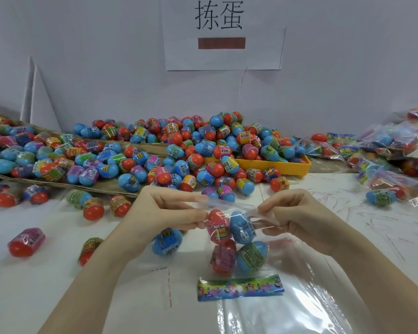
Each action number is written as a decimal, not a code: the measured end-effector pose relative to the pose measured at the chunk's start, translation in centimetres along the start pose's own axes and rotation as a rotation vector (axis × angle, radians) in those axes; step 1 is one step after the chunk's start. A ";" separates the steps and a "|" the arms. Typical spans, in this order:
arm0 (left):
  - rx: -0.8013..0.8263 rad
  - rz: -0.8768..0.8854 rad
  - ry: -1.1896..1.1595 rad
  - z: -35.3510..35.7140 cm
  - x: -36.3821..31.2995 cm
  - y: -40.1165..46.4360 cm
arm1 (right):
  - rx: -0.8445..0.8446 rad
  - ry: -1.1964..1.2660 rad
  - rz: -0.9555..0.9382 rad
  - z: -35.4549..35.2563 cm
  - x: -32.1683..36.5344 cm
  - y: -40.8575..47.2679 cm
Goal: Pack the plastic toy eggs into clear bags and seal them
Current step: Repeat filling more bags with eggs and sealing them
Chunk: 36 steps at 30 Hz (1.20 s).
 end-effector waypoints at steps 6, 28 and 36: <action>0.030 0.013 0.112 -0.3 -0.3 0.0 | 0.054 -0.019 -0.061 0.6 0.4 -0.2; 0.042 -0.047 0.298 0.7 0.1 0.3 | 0.078 -0.218 -0.024 0.4 0.1 -0.2; 0.059 0.019 0.273 1.2 -0.4 0.3 | -0.089 -0.500 -0.183 3.0 2.1 -0.6</action>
Point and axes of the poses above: each hand's wrist, its own y-axis towards the middle knuckle, its own z-axis out of the palm, x = y × z, the point moved 7 cm from there along y, towards the middle knuckle, and after that the axes turned 4 degrees about z, right-handed, at the moved point
